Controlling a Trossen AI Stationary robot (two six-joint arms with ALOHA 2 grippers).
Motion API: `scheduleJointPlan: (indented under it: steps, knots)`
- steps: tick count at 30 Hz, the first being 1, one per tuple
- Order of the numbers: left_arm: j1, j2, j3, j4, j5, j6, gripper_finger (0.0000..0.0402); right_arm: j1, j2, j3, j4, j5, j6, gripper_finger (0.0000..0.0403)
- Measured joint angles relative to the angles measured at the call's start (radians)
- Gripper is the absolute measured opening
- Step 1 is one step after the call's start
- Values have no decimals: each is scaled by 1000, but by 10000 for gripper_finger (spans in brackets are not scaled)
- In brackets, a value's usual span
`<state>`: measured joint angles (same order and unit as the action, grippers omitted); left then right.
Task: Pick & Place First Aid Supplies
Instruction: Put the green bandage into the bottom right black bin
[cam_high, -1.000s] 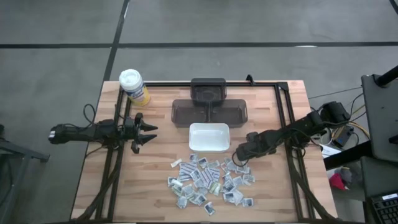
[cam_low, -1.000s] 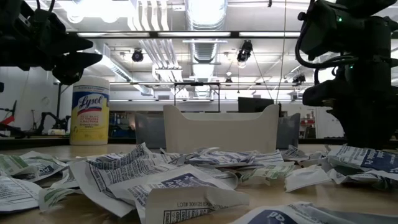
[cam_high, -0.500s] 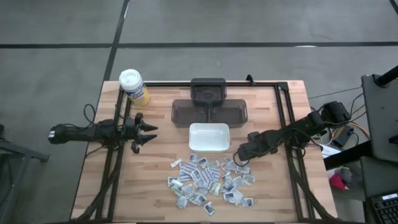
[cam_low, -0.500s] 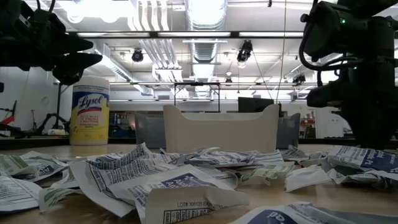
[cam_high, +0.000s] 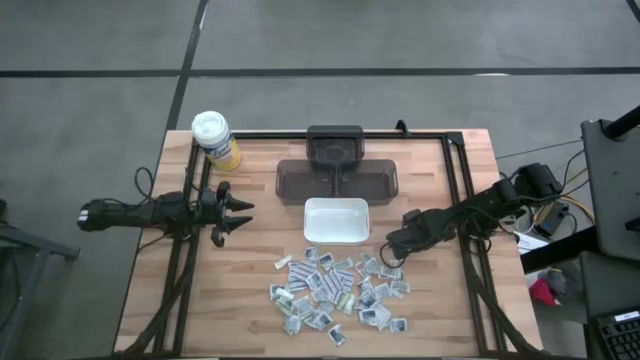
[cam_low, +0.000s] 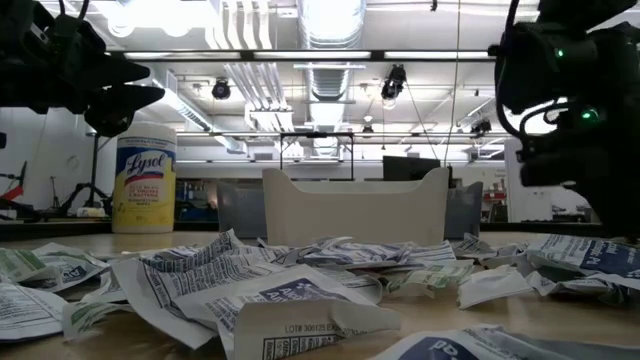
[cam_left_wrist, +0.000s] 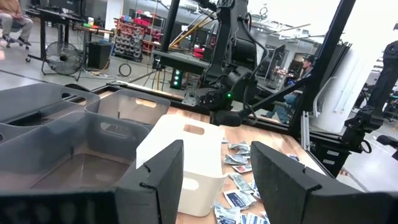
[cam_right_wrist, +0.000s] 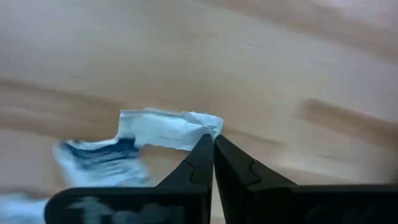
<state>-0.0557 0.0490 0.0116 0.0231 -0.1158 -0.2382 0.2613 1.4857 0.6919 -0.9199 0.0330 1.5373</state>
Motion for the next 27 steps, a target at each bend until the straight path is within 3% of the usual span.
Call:
scheduleJointPlan:
  steps: [7, 12, 21, 27]
  knots:
    - [0, 0, 0, 0, 0, 6, 183, -1, -3, 95, -199, 2, -114, 8]
    - [0, 0, 0, -1, 0, 7, 183, 0, -5, 181, -308, 82, -234, 8]
    - [0, 0, 0, -1, 0, 7, 183, 0, -5, 386, -270, 368, -612, 8]
    - [0, 0, 0, -1, 0, 7, 183, 0, -5, 495, -149, 493, -864, 8]
